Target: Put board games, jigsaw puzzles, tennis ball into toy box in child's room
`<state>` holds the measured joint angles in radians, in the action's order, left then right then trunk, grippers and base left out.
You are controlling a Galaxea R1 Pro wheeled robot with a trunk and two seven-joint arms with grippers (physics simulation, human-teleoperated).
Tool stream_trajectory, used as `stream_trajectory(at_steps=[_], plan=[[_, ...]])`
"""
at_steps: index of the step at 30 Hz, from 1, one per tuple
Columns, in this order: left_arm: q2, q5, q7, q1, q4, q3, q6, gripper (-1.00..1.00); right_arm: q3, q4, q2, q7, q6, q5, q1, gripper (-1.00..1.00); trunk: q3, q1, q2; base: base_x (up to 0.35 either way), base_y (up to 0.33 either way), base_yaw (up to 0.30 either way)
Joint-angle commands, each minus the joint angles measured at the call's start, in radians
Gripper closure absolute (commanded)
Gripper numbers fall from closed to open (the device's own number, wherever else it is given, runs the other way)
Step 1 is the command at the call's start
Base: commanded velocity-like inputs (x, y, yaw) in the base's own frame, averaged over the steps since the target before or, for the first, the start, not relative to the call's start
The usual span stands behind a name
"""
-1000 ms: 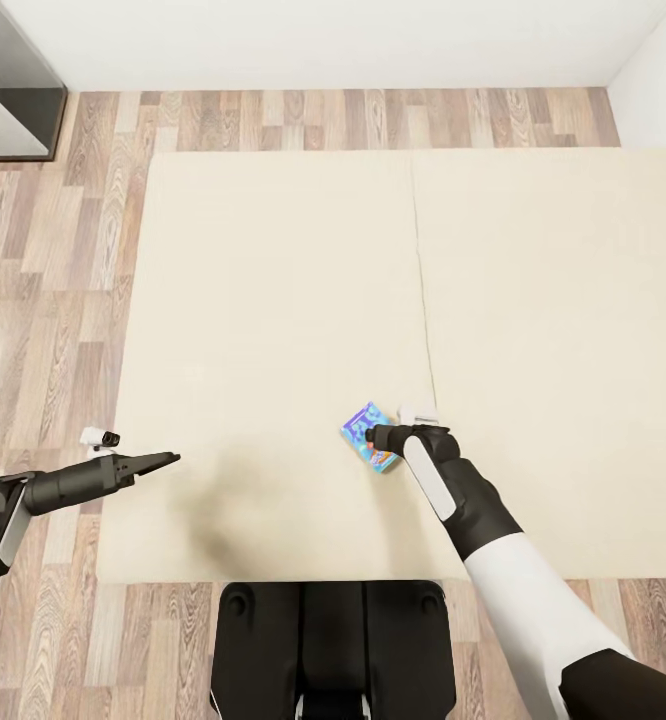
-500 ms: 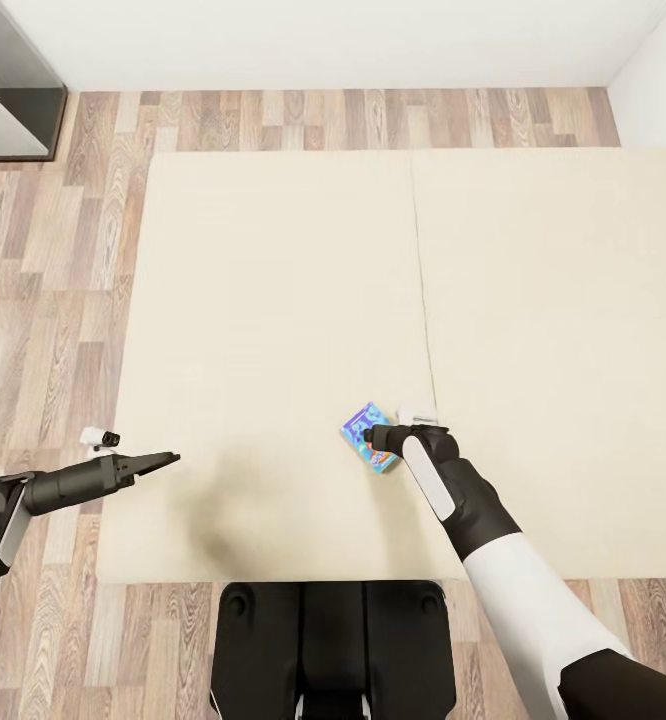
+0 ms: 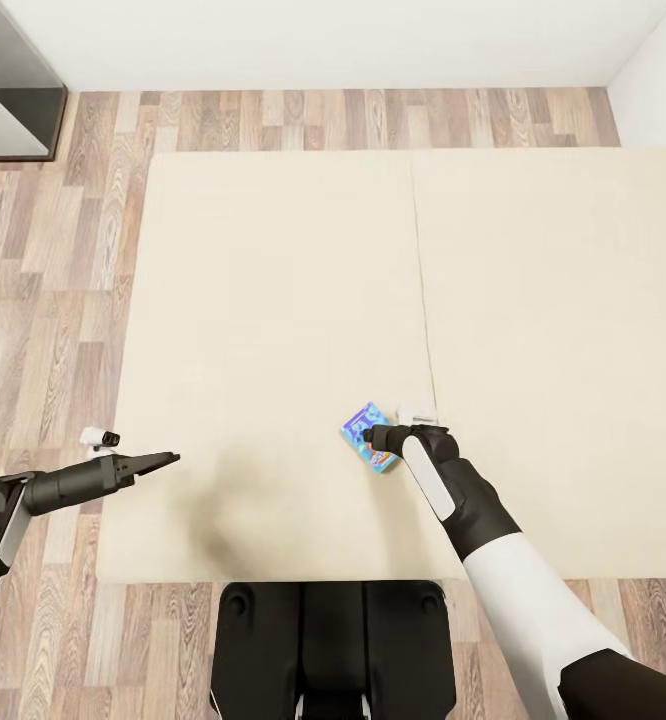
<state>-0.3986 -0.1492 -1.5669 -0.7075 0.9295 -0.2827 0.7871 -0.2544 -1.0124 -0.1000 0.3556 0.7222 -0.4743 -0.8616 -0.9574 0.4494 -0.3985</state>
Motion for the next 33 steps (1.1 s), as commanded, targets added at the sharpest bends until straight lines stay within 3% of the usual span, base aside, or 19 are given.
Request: stream_trajectory(at_steps=[1, 6, 13, 33], plan=[[0.000, 0.000, -0.004, 0.000, 0.000, 0.000, 0.011, -1.00, -0.002, -0.001, 0.000, 0.010, 0.002, -0.010, 0.000, -1.00, -0.001, 0.001, -0.002, 0.000, 0.000, 0.000], [0.000, 0.000, -0.004, 0.000, 0.000, 0.000, 0.011, -1.00, -0.004, -0.001, 0.000, 0.010, 0.002, -0.011, 0.000, -1.00, -0.001, 0.001, -0.002, 0.000, 0.000, 0.000], [0.000, 0.000, -0.004, 0.000, 0.000, -0.001, 0.011, -1.00, -0.038, 0.000, 0.000, 0.008, 0.002, -0.012, 0.000, -1.00, -0.001, 0.001, -0.002, 0.000, 0.020, 0.000], [0.000, 0.000, -0.004, -0.001, 0.000, -0.001, 0.011, -1.00, -0.040, 0.003, 0.000, 0.008, 0.003, -0.012, 0.000, -1.00, -0.001, 0.001, -0.002, 0.000, 0.036, 0.000]])
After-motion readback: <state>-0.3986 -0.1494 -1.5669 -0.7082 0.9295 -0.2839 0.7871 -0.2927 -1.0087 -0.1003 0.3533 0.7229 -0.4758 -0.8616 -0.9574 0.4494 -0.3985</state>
